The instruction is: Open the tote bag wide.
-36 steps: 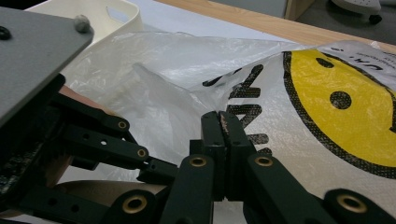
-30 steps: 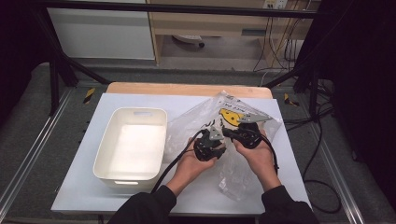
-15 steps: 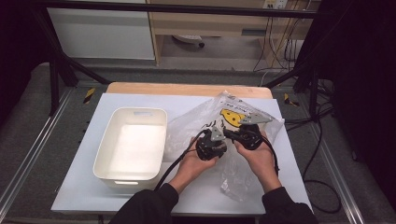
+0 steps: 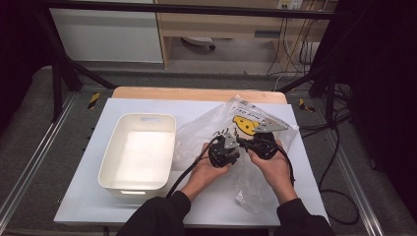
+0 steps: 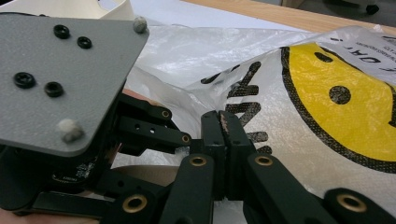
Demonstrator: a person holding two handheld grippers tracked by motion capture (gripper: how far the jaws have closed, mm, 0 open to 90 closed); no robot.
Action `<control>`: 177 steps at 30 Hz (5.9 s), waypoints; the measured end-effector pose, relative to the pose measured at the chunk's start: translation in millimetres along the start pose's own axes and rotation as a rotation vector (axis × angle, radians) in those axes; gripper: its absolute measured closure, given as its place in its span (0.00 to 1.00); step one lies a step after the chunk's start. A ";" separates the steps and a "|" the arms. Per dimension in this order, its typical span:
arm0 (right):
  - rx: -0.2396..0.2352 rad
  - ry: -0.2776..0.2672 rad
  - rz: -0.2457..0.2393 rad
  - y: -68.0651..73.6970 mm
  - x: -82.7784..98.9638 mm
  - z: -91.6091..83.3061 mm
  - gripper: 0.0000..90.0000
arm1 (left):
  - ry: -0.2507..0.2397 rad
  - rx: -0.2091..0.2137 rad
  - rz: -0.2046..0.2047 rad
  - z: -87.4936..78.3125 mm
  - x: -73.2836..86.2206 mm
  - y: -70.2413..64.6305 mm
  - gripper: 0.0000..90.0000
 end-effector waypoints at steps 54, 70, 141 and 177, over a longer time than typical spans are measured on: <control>0.031 0.010 0.038 -18.6 19.9 -4.0 1.00 | -0.054 -0.034 -0.013 16.0 -7.8 22.4 0.80; 0.033 0.023 0.046 -21.4 23.3 -2.5 1.00 | -0.038 -0.035 -0.025 25.7 -1.0 25.2 0.80; 0.032 0.045 0.067 -26.0 30.7 1.9 1.00 | 0.014 -0.040 -0.057 20.4 11.3 18.9 0.62; 0.036 0.051 0.059 -21.9 32.9 2.4 1.00 | -0.100 -0.027 -0.086 -73.4 12.6 -8.3 0.30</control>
Point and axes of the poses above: each handheld gripper's, and its own axes: z roughly forward along the jaws, x roughly out of its underside, y roughly to its left, the point moved 6 cm from there along z, roughly forward along the jaws
